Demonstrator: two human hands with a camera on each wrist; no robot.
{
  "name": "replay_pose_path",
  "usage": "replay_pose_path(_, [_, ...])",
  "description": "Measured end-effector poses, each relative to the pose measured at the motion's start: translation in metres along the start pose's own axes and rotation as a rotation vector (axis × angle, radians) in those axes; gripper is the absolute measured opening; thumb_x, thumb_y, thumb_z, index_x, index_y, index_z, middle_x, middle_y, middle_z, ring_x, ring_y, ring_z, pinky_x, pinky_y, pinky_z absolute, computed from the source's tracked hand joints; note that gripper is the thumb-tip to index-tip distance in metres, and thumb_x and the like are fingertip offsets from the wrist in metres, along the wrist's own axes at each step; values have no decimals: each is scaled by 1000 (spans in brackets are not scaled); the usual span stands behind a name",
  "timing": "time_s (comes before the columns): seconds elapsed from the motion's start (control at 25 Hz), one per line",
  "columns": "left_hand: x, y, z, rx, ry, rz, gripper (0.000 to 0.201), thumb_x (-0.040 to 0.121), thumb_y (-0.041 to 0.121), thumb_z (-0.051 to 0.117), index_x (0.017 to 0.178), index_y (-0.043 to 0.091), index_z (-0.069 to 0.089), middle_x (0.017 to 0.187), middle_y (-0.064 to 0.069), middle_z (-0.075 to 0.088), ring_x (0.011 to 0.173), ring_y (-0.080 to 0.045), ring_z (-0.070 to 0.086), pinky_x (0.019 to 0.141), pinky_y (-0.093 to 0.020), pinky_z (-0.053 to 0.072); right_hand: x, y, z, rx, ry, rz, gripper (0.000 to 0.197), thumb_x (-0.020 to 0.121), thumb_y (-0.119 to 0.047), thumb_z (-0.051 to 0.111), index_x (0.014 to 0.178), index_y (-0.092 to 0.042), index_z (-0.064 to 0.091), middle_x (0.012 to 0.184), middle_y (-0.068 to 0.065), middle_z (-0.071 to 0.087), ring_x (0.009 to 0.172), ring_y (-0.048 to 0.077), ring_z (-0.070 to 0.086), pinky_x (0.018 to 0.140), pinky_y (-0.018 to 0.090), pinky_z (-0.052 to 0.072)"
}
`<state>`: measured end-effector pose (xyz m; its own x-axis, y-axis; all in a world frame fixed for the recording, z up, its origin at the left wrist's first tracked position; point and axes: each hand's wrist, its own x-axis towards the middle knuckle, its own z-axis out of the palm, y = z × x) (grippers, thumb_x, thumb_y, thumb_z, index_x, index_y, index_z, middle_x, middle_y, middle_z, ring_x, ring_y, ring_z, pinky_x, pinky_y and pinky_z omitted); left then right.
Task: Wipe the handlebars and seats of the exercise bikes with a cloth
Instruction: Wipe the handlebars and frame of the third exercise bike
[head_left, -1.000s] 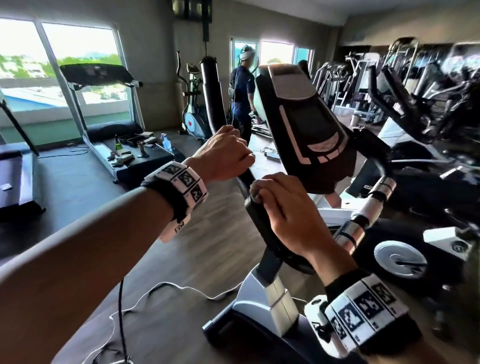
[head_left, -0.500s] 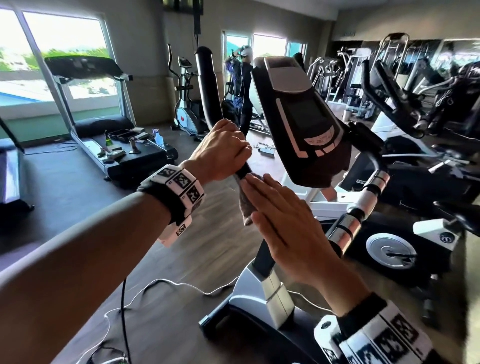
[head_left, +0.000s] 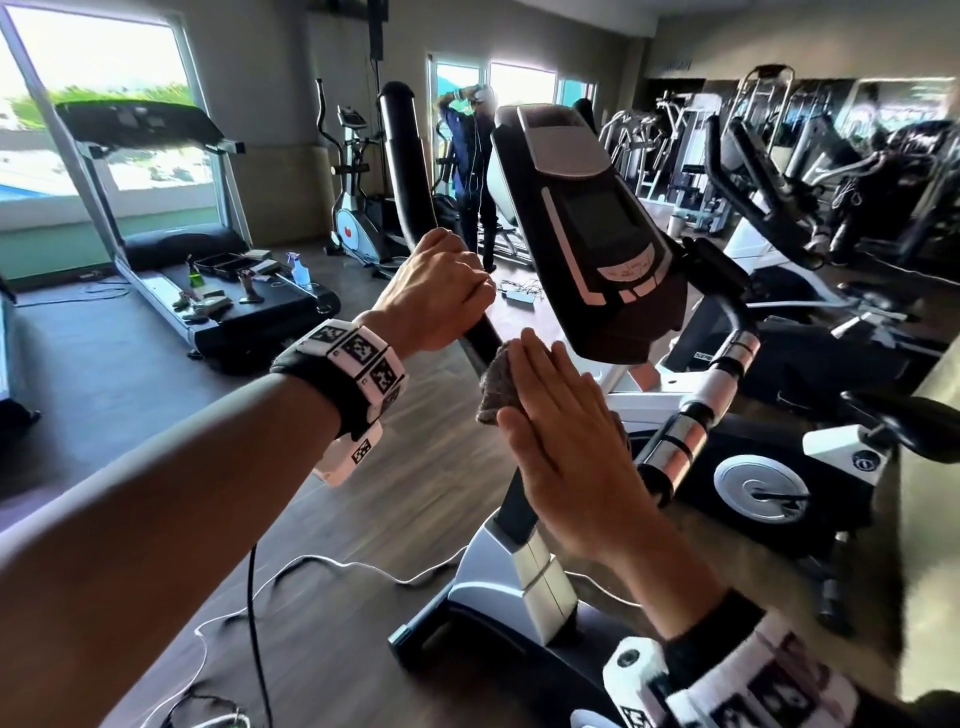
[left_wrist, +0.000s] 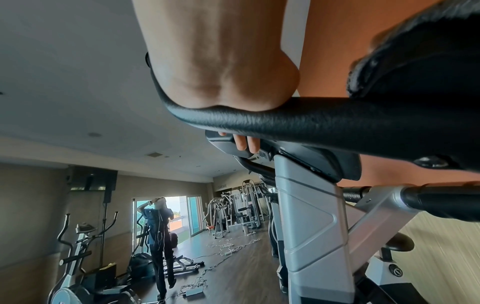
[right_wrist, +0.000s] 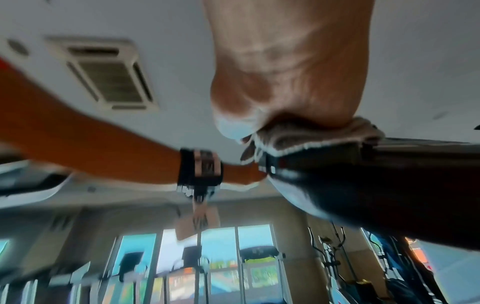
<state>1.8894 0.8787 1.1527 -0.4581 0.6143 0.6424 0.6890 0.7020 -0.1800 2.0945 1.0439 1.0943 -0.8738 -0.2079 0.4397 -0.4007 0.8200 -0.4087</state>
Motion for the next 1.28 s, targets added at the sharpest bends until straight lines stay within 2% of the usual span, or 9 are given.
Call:
replay_pose_path(0.08, [1,1,1,-7,-1,-3,54,98,37,29,77,19,75,90,7,73,98,-18,57,107,-35,32,7,6,-14,99,-21,-95,61,105,-49,20,162,-27,10,171,-12,4,155,2,-11,129,36,-1])
replay_pose_path(0.24, [1,0,2,-9,4,-7,53,97,38,30,76,18,75,90,6,73,97,-19,57,106,-38,33,22,28,-12,-107,11,-402,56,108,-33,28,160,-11,30,167,3,29,157,12,12,128,39,12])
replay_pose_path(0.44, [1,-1,3,15,22,10,53,99,38,30,79,20,75,91,6,72,96,-21,57,104,-39,35,40,23,-4,41,69,-39,64,106,-50,19,158,-14,36,164,-1,35,153,6,19,126,36,19])
replay_pose_path(0.64, [1,2,3,7,23,-15,52,99,36,31,79,19,76,90,4,72,95,-21,57,104,-37,34,11,18,1,-128,39,-76,82,100,-66,0,162,-15,12,172,0,7,157,8,-4,128,31,3])
replay_pose_path(0.76, [0,3,2,-16,39,-16,52,99,36,32,78,17,76,90,3,73,93,-21,56,104,-37,36,34,19,-4,-29,41,-13,83,98,-66,7,160,-14,27,165,5,29,153,15,21,125,33,20])
replay_pose_path(0.84, [0,3,1,-17,25,-15,52,99,36,32,79,17,76,89,3,72,93,-22,55,103,-38,37,36,19,-2,-38,128,-24,75,101,-60,11,148,-12,43,146,6,48,132,19,43,113,38,38])
replay_pose_path(1.04, [-1,4,3,-42,58,-39,50,98,35,34,77,16,76,89,2,73,93,-23,57,103,-39,37,-13,37,10,-43,227,56,59,105,-52,20,136,-10,47,113,1,52,104,19,48,97,41,42])
replay_pose_path(1.16, [0,5,6,-45,74,-44,49,98,33,36,76,16,76,89,2,73,94,-24,56,103,-39,37,-15,35,8,24,239,104,62,103,-52,22,141,-9,46,118,2,53,109,20,49,100,43,42])
replay_pose_path(1.28, [0,5,4,-21,50,-42,51,98,34,33,77,16,76,89,1,73,94,-24,55,103,-39,36,17,16,2,-69,131,22,76,102,-59,11,156,-10,31,152,8,42,141,21,36,120,39,29])
